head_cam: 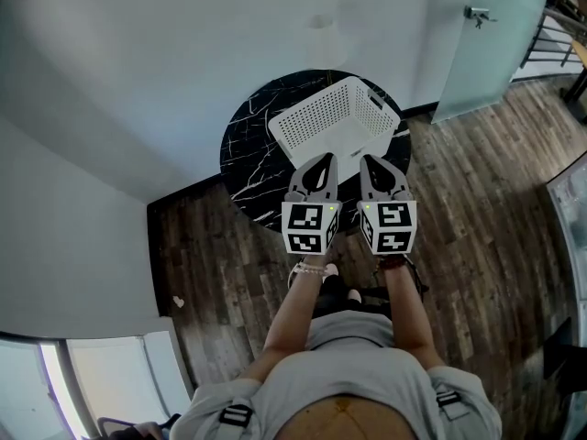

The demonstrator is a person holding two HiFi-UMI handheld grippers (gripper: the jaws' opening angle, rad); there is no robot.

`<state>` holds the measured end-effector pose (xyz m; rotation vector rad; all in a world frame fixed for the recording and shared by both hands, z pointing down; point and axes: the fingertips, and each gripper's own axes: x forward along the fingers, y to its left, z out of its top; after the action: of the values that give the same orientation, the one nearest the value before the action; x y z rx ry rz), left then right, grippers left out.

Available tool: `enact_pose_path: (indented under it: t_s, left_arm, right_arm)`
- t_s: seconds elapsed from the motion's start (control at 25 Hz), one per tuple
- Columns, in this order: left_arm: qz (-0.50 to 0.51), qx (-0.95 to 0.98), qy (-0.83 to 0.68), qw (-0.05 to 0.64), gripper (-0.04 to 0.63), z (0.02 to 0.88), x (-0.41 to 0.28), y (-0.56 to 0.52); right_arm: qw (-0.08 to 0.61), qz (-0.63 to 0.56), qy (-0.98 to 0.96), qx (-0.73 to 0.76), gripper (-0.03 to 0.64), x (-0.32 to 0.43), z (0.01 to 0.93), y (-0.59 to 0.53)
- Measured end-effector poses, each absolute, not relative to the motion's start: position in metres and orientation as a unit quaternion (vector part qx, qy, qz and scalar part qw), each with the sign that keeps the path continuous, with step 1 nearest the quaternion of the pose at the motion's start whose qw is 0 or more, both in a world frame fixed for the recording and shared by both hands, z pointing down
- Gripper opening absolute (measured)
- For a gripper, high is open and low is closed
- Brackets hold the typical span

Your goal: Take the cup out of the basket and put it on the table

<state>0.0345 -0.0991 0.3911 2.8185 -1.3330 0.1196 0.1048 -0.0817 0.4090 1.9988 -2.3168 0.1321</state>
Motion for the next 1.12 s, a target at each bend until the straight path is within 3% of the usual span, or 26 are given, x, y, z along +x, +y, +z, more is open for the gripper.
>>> enact_pose_path:
  t_s: [1.12]
  left_arm:
    - [0.059,0.932,-0.356,0.030,0.005,0.418,0.017,-0.215]
  right_arm:
    - [0.064,0.063,-0.709,0.699,0.008,0.083,0.431,-0.187]
